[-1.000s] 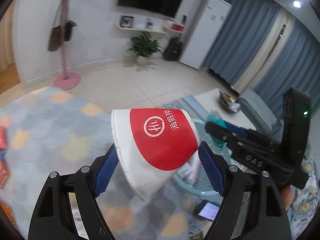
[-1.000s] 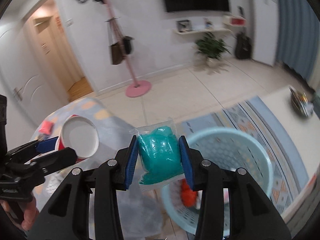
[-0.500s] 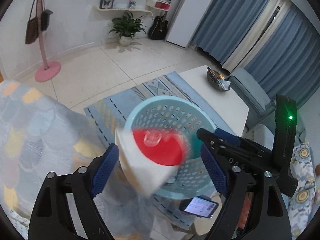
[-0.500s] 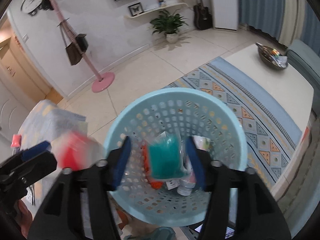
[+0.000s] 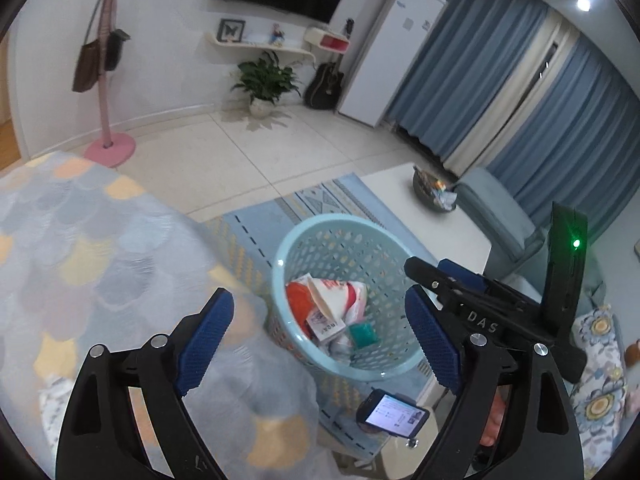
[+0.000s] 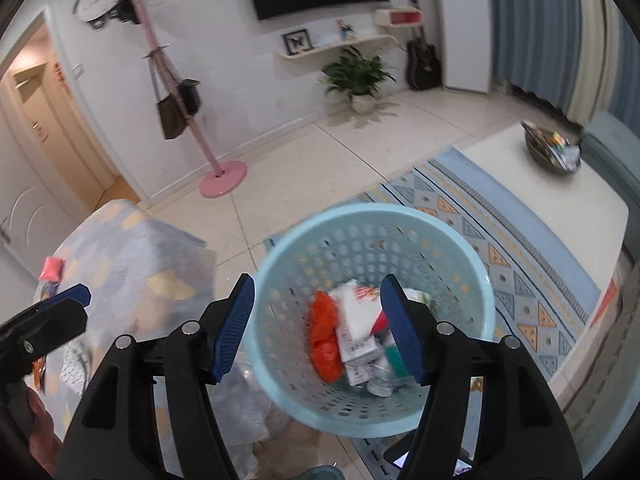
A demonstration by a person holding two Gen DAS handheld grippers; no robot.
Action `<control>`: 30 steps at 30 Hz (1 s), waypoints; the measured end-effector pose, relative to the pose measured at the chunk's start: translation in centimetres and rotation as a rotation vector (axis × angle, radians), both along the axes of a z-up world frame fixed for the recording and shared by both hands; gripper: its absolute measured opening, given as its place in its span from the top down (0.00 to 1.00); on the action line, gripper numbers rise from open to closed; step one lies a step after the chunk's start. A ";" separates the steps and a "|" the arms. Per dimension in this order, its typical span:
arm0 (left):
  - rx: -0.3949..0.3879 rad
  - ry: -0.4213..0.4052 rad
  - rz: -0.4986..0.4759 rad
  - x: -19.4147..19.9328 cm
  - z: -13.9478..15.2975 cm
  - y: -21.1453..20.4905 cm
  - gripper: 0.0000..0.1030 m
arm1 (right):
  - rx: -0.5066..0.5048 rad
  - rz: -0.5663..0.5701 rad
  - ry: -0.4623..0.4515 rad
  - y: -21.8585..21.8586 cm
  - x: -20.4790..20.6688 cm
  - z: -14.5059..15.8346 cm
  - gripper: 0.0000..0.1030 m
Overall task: Collect trash
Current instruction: 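Open both grippers over the basket to drop cup and packet, then grasp the comic card box with the left gripper while the right grasps the pink packet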
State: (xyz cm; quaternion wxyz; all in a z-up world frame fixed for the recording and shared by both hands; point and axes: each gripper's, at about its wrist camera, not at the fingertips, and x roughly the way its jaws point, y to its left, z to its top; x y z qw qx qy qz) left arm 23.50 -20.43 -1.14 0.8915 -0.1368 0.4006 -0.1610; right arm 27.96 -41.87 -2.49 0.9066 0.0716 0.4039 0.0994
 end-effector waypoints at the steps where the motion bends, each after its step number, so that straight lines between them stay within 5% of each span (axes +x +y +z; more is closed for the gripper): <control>1: -0.006 -0.011 0.010 -0.5 0.5 0.4 0.17 | -0.003 0.012 -0.010 0.6 -0.3 0.4 0.40; 11: 0.043 -0.131 0.200 -5.9 5.0 8.3 0.17 | -0.020 0.181 -0.096 8.8 -3.2 3.8 0.40; 16: 0.122 -0.170 0.360 -8.3 5.8 13.5 0.08 | -0.018 0.253 -0.101 12.4 -3.9 4.1 0.40; 20: 0.165 -0.131 0.521 -9.5 5.1 18.8 0.08 | -0.037 0.314 -0.108 15.9 -4.4 4.2 0.40; 23: 0.225 -0.011 0.677 -9.2 3.3 23.0 0.08 | -0.041 0.368 -0.109 18.6 -4.6 4.4 0.40; 27: 0.143 0.073 0.691 -8.0 1.3 26.9 0.09 | -0.044 0.447 -0.075 22.8 -4.4 4.2 0.47; 30: 0.168 0.132 0.669 -6.3 0.0 27.9 0.09 | -0.060 0.502 -0.067 25.7 -4.1 4.2 0.50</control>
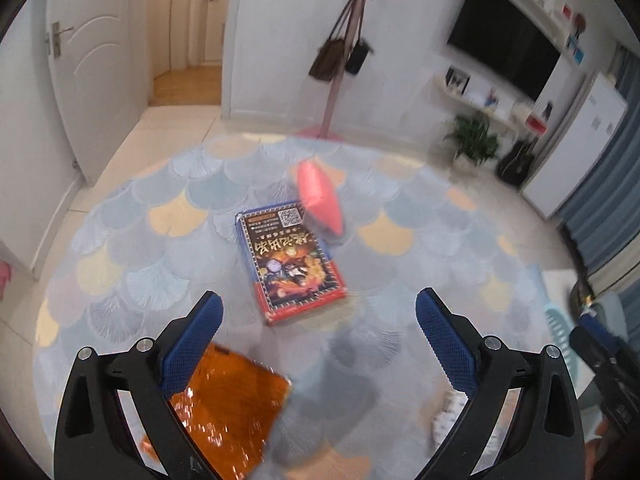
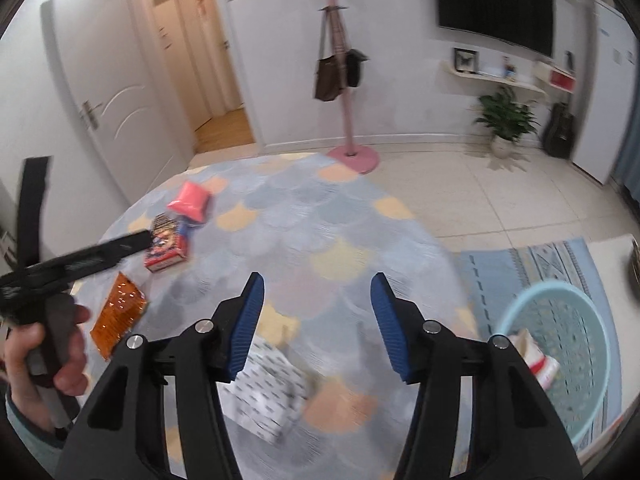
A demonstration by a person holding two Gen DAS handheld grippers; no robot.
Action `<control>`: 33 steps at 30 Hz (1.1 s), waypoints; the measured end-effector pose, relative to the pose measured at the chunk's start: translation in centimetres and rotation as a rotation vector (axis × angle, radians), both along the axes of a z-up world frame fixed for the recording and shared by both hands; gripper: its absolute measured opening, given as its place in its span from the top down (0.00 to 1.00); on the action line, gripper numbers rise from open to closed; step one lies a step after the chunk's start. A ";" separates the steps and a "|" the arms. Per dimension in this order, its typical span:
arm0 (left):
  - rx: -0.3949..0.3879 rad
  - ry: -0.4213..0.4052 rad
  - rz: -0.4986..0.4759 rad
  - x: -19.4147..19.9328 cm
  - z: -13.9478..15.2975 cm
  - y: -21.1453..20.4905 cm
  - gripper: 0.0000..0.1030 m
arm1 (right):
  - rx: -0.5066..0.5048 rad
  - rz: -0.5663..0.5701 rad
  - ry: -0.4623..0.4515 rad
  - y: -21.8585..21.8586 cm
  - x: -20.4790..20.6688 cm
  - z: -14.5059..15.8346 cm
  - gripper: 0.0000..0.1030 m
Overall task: Collect trash
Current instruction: 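Grasp the comic card box with the left gripper while the right grasps the pink packet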
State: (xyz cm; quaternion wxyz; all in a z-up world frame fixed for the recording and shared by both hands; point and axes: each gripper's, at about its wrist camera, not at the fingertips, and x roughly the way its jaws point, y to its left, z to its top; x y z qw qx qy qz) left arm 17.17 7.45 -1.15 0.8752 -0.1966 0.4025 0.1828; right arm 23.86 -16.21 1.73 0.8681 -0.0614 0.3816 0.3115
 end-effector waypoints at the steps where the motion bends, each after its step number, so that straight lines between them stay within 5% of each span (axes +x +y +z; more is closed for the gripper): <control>1: 0.009 0.017 -0.007 0.6 -0.5 -0.1 0.09 | -0.004 0.010 -0.003 0.7 0.1 0.1 0.51; 8: 0.033 0.110 0.028 3.5 -3.3 1.8 0.14 | -0.015 0.053 0.003 4.7 1.6 1.1 0.51; 13: 0.016 0.134 0.029 3.8 -4.4 3.0 0.33 | -0.019 0.090 0.020 7.5 2.0 1.0 0.51; 25: -0.047 -0.024 0.134 -2.2 -3.3 8.1 0.38 | 0.021 0.174 0.187 16.9 4.7 -1.8 0.51; 33: -0.067 -0.079 0.176 -4.9 -2.7 9.7 0.38 | -0.031 0.175 0.193 22.2 4.7 -4.3 0.51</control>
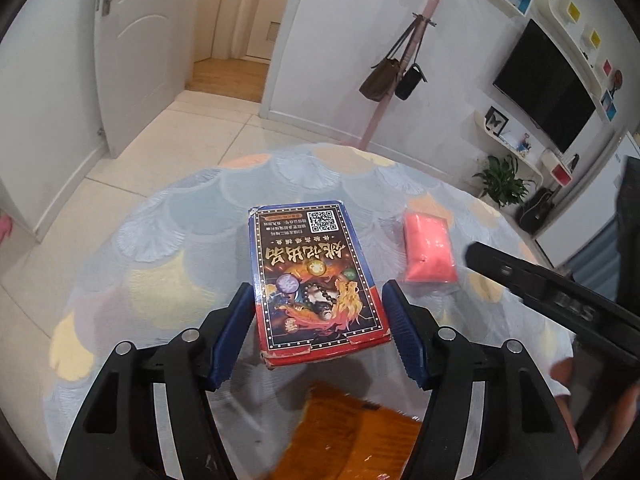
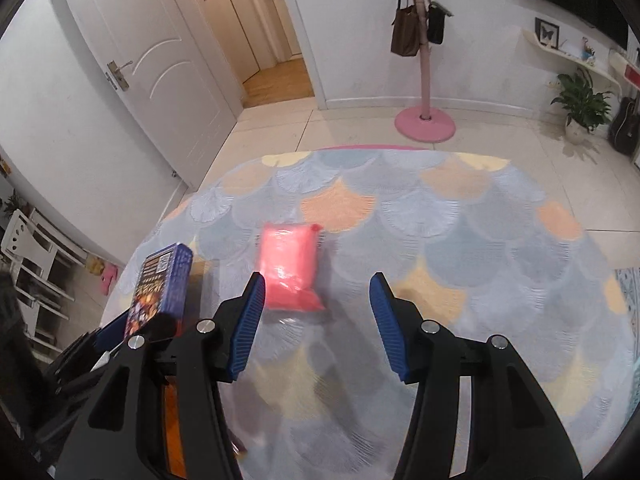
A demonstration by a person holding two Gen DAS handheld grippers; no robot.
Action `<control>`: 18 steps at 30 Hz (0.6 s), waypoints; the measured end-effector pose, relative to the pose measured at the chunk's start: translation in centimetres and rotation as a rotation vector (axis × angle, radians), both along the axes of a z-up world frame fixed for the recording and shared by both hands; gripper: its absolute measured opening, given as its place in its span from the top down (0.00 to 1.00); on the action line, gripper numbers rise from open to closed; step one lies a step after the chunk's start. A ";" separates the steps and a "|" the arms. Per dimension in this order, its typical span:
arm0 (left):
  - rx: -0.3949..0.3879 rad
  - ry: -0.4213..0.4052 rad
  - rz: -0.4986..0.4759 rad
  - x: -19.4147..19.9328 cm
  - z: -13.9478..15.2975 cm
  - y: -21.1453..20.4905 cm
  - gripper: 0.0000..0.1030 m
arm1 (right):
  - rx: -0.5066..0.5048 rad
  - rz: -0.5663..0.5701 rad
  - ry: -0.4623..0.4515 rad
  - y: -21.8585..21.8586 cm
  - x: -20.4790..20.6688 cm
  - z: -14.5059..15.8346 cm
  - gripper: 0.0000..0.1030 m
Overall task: Collect trash
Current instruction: 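Grasp the comic card box with the left gripper while the right grasps the pink packet, then carry the card box and pink packet over the blue basket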
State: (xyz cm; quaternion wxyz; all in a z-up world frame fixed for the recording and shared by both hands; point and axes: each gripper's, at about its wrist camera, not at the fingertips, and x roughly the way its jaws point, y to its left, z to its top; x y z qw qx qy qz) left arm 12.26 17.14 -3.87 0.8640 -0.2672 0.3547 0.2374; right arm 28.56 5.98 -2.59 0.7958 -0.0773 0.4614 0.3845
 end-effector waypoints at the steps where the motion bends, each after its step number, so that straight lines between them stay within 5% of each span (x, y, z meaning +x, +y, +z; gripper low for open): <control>1: 0.004 0.000 0.001 -0.3 0.1 0.0 0.38 | -0.005 0.001 -0.001 0.5 -0.1 -0.2 0.51; 10: -0.014 -0.026 0.003 -1.0 0.1 0.5 0.38 | -0.075 -0.018 -0.004 3.7 0.0 -1.6 0.51; 13: -0.007 -0.027 -0.007 -1.2 0.2 0.3 0.38 | -0.090 -0.010 0.000 4.2 -0.2 -2.2 0.64; 18: 0.014 -0.027 -0.031 -1.3 0.9 -0.7 0.38 | -0.088 -0.002 -0.030 3.3 -1.0 -1.2 0.67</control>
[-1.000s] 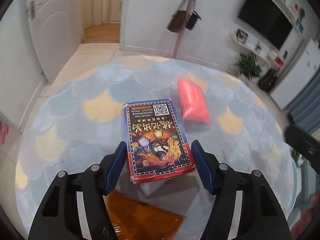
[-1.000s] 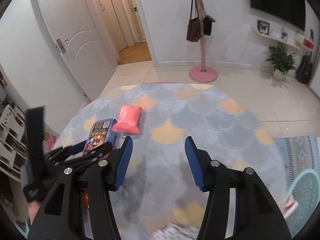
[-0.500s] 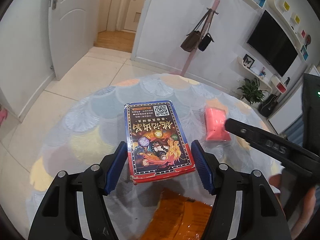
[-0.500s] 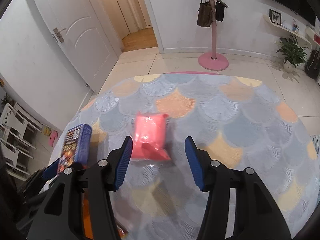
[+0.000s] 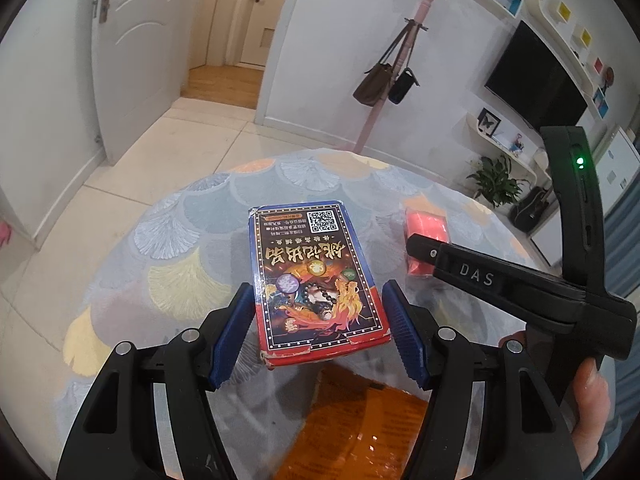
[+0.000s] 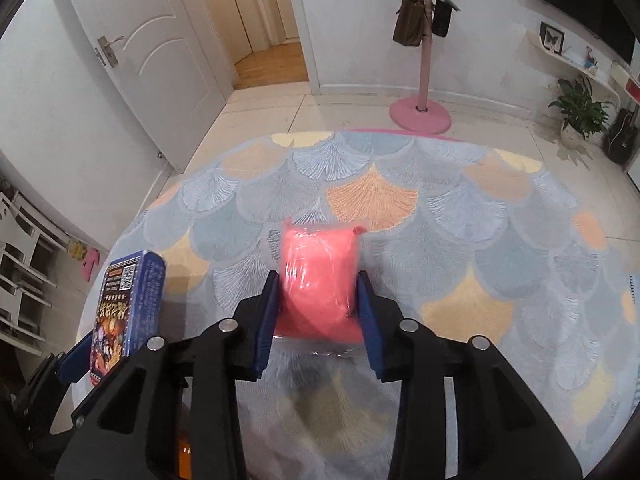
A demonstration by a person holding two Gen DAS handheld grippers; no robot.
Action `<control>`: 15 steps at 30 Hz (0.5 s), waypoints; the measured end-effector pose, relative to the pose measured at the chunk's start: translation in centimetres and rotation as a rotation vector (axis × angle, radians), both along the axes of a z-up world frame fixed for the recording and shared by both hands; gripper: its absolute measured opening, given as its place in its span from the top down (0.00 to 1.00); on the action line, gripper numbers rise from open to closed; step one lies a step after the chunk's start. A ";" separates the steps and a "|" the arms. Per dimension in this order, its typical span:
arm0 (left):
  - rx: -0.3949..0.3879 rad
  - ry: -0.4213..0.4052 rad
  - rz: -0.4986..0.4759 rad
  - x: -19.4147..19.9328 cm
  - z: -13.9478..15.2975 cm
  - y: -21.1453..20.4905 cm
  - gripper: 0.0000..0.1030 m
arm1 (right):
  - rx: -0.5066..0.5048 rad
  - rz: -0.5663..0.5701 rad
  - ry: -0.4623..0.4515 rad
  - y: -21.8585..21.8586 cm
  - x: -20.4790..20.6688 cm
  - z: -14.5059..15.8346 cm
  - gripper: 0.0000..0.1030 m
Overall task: Collect trash
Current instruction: 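Carry the card box and pink packet over the blue basket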
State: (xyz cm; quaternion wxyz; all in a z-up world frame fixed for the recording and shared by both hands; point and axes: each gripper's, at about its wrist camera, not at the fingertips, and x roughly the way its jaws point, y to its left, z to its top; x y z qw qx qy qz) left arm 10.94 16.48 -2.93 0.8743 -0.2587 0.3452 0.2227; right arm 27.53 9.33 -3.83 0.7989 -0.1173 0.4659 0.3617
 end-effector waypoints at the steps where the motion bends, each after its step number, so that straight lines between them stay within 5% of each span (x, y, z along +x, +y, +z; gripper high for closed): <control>1: 0.005 -0.002 -0.006 0.0 0.3 -0.3 0.38 | 0.009 -0.005 -0.008 -0.6 -0.1 0.6 0.67; 15: 0.057 -0.108 -0.229 2.4 6.0 -10.1 0.38 | 0.136 -0.167 -0.108 -16.2 -0.3 8.1 0.67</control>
